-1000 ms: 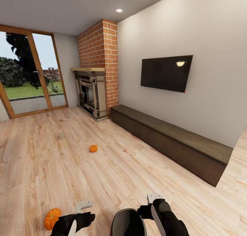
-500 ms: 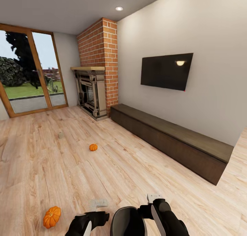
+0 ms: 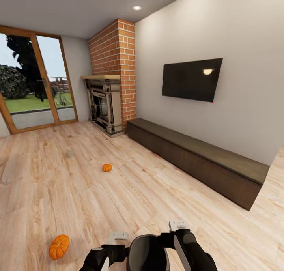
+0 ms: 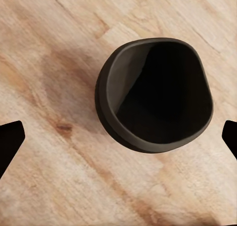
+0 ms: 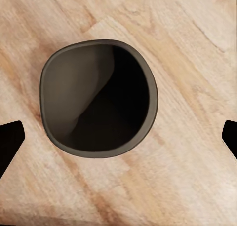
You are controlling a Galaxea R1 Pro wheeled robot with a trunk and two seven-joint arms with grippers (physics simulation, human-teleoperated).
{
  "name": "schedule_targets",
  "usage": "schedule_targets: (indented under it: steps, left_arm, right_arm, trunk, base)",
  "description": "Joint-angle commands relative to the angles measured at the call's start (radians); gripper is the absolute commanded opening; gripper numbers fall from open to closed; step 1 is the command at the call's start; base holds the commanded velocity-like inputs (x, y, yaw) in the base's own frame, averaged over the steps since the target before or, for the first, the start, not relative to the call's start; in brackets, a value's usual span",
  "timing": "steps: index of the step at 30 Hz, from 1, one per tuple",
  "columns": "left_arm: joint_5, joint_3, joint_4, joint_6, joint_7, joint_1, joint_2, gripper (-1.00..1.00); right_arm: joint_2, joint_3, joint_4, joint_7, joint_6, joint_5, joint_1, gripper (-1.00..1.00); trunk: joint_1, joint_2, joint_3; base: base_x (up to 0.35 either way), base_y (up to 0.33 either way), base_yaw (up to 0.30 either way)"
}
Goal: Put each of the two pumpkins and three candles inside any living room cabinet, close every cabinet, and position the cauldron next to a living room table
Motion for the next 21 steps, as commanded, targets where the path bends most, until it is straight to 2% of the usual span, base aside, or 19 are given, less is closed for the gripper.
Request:
schedule_targets:
  steps: [1,17,21]
  left_arm:
    - [0.000,0.000,0.000,0.000,0.000,0.000,0.000,1.00]
    - [0.002,0.002,-0.003,0.001,0.001,-0.006,0.000,1.00]
    - [0.002,0.004,-0.010,0.000,0.001,-0.023,0.000,1.00]
  right_arm:
    - [0.000,0.000,0.000,0.000,-0.002,0.000,0.000,1.00]
    - [0.000,-0.003,0.000,0.001,0.003,-0.008,0.000,1.00]
    - [0.000,-0.004,0.001,0.000,0.003,-0.008,0.000,1.00]
  trunk:
    - [0.004,-0.007,-0.003]
    - [0.065,-0.119,-0.053]
    - [0.081,-0.147,-0.066]
  base:
    - [0.000,0.000,0.000]
    - [0.000,0.000,0.000]
    - [0.000,0.000,0.000]
